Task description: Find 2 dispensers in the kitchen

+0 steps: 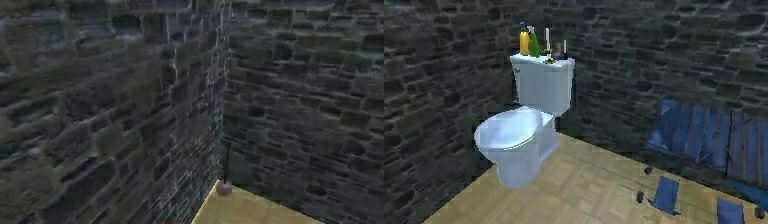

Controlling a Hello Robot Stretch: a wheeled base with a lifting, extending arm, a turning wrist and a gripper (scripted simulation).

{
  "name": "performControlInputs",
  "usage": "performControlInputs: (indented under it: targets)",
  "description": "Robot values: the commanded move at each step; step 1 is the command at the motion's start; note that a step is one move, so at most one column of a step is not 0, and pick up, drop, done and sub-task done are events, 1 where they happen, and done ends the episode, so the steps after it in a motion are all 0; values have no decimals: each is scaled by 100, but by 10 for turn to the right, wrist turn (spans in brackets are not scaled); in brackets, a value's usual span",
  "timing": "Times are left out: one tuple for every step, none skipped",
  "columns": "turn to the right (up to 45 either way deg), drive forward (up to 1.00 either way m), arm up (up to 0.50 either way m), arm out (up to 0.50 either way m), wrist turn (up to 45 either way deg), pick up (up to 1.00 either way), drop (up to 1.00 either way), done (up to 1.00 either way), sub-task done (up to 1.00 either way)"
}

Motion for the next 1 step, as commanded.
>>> performControlInputs:
  targets:
    - [-450, 0, 0, 0, 0, 0, 0, 0, 0]
